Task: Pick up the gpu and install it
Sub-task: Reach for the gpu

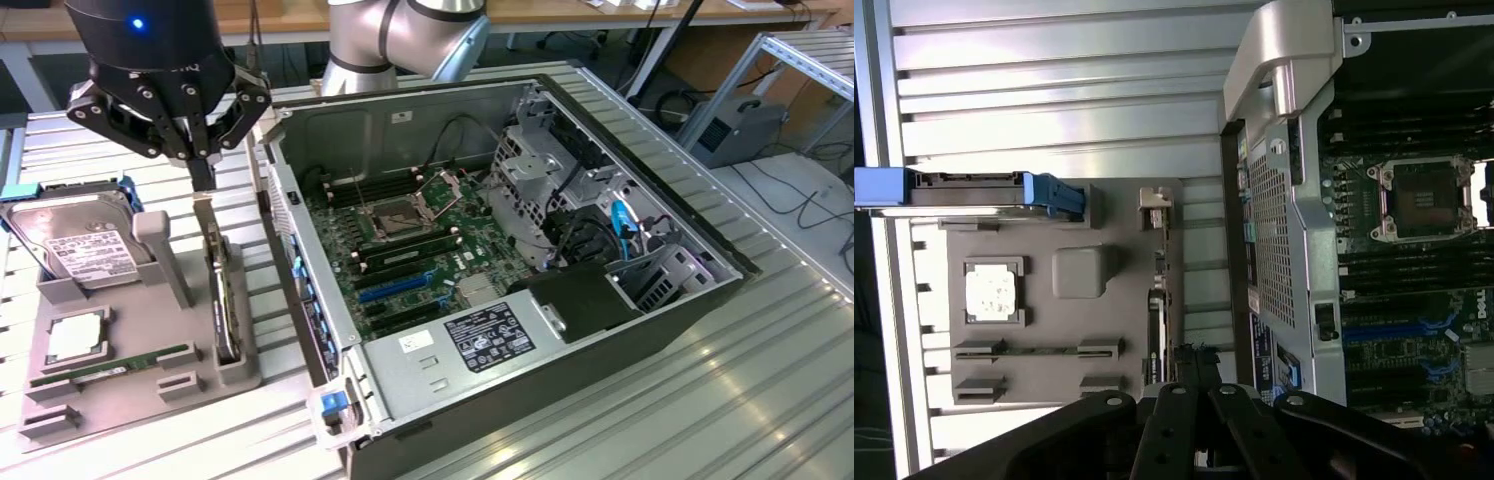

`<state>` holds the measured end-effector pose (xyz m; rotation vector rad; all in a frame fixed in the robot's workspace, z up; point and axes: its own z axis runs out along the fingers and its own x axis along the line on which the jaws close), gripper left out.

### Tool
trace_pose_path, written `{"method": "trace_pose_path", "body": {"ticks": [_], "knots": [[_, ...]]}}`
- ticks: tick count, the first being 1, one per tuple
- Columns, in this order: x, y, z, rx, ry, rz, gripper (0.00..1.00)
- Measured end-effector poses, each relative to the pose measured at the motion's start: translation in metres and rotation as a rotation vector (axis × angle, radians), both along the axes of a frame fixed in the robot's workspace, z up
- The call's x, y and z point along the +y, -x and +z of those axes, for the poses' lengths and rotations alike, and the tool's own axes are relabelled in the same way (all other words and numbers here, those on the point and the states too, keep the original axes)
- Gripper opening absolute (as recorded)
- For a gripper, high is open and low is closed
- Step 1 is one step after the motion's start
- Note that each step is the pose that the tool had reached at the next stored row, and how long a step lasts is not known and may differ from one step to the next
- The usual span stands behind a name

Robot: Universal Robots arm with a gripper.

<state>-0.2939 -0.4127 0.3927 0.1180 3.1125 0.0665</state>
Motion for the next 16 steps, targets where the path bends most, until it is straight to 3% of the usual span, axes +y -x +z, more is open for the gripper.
{"method": "trace_pose_path", "body": {"ticks": [16], "knots": [[-0.0128,0.0,0.0,0.0,0.0033,0.0,0.11]]}}
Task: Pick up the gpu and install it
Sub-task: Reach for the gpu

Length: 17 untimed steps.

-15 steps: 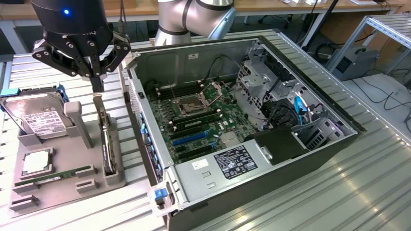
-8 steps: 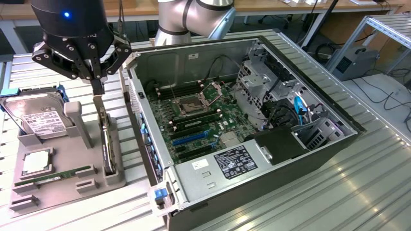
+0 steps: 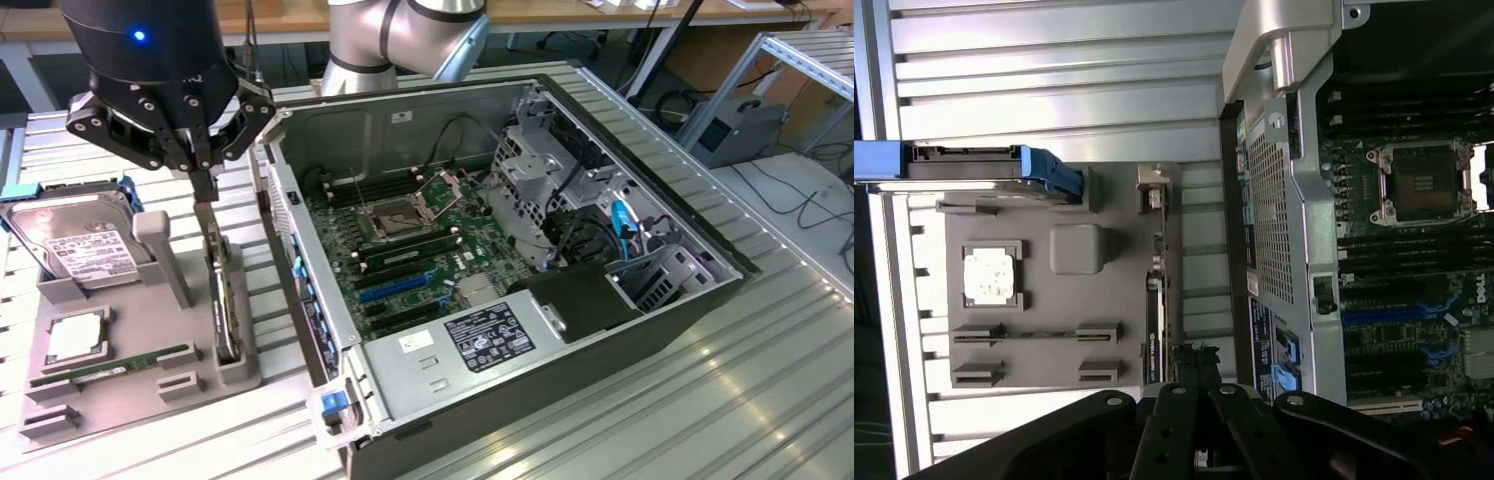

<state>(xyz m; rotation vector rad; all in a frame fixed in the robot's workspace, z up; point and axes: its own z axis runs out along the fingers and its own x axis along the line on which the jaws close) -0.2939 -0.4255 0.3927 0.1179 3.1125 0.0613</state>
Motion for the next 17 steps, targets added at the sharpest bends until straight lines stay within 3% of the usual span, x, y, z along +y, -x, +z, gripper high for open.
{"method": "trace_pose_path", "body": {"ticks": [17], "knots": [[-0.0117,0.0,0.0,0.0,0.0059,0.0,0.11]]}}
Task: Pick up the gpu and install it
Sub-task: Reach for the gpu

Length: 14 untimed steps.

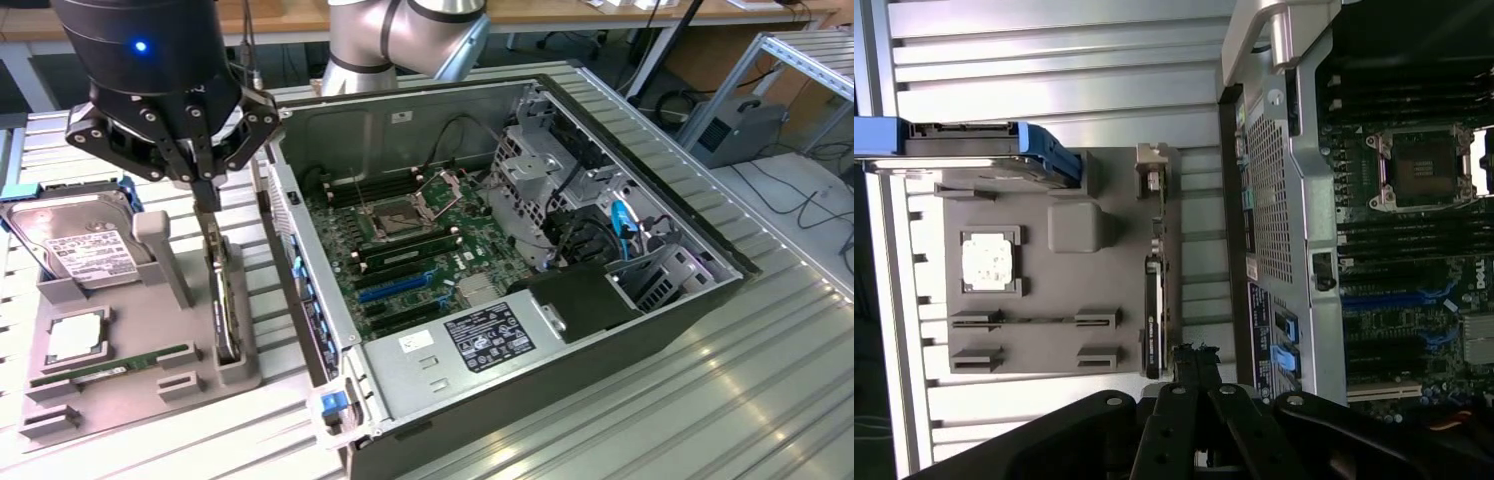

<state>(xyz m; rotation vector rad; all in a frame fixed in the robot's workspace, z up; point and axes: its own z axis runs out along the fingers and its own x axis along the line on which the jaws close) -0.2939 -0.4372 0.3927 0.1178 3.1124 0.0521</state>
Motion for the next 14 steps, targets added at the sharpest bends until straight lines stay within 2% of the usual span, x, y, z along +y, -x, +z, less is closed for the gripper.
{"method": "trace_pose_path", "body": {"ticks": [7,14], "knots": [[-0.007,0.0,0.0,0.0,0.0021,0.0,0.11],[-0.0107,0.0,0.0,0.0,0.0041,0.0,0.11]]}}
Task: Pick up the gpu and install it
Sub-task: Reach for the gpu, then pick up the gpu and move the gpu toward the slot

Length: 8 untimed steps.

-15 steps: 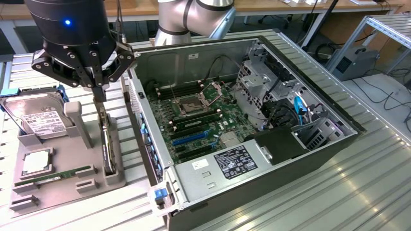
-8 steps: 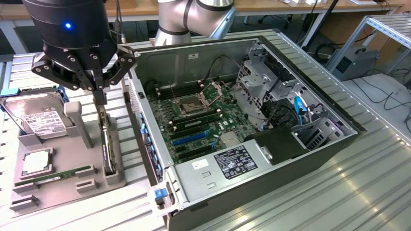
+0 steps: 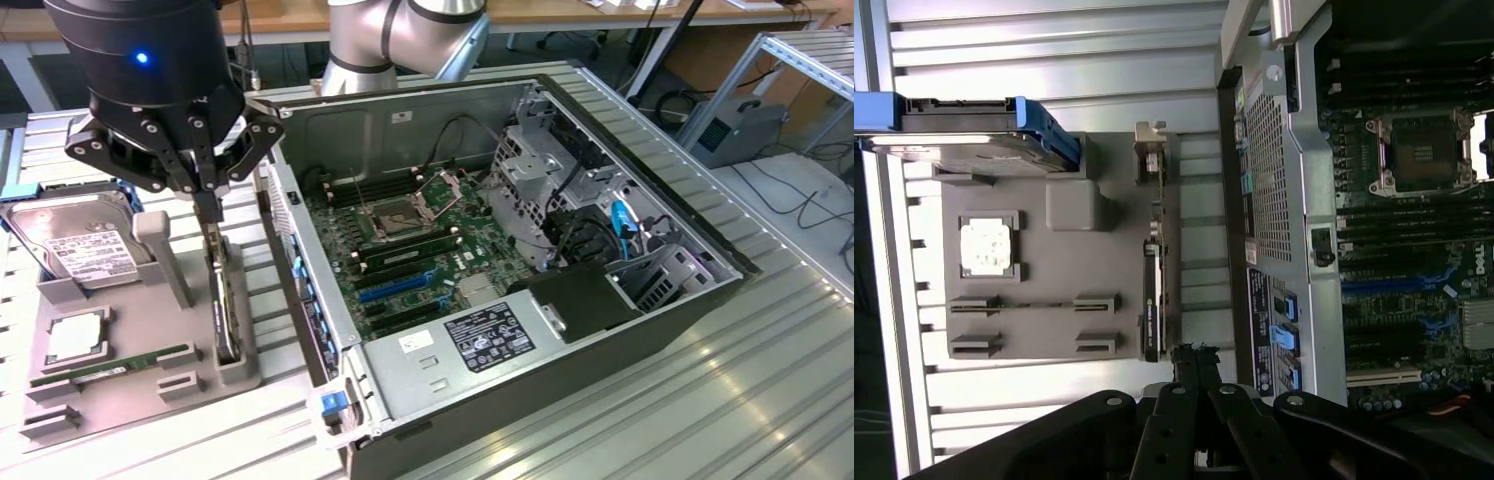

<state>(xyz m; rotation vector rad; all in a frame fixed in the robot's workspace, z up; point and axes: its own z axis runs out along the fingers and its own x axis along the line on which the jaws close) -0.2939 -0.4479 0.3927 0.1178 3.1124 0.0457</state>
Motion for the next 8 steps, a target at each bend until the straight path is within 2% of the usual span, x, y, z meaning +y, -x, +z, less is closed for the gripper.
{"method": "trace_pose_path", "body": {"ticks": [8], "knots": [[-0.0002,0.0,0.0,0.0,0.0,0.0,0.11]]}}
